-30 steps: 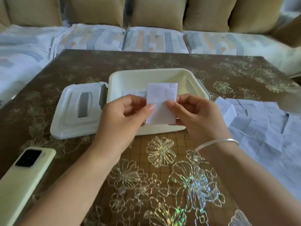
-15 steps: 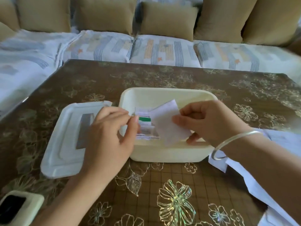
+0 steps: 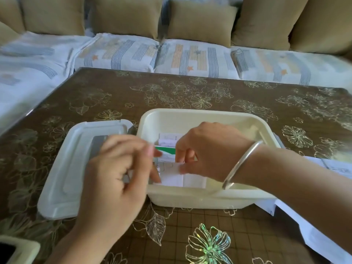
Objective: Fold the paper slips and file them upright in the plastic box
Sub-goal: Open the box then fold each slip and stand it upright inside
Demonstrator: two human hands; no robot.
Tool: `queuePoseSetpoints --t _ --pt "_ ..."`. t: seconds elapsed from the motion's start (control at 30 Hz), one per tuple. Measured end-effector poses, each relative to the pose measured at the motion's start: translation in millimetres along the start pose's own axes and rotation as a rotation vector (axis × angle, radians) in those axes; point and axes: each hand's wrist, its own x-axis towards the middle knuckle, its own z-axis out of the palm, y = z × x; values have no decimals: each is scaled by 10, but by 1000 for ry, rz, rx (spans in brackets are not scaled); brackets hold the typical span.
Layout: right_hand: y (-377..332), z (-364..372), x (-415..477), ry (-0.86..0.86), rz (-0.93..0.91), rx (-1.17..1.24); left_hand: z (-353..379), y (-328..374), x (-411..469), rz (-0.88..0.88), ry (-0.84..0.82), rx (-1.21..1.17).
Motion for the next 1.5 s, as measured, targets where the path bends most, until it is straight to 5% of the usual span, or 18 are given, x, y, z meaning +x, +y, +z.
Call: queuePoseSetpoints --t 0.13,0.3,0.4,1.0,1.23,1.5 --pt "8 111 114 -104 -31 65 -75 14 251 -43 132 92" --pt "47 231 233 -246 -69 113 86 -50 621 -236 86 -5" --pt "59 313 301 -297 -99 117 204 -97 691 -199 31 25" --pt "-92 473 446 -142 -345 -503 250 -164 666 -227 -139 124" --pt "-54 435 440 -125 -286 -458 239 -140 667 -227 -144 157" --pt "48 331 416 -180 -131 -115 239 -127 660 -212 -139 166"
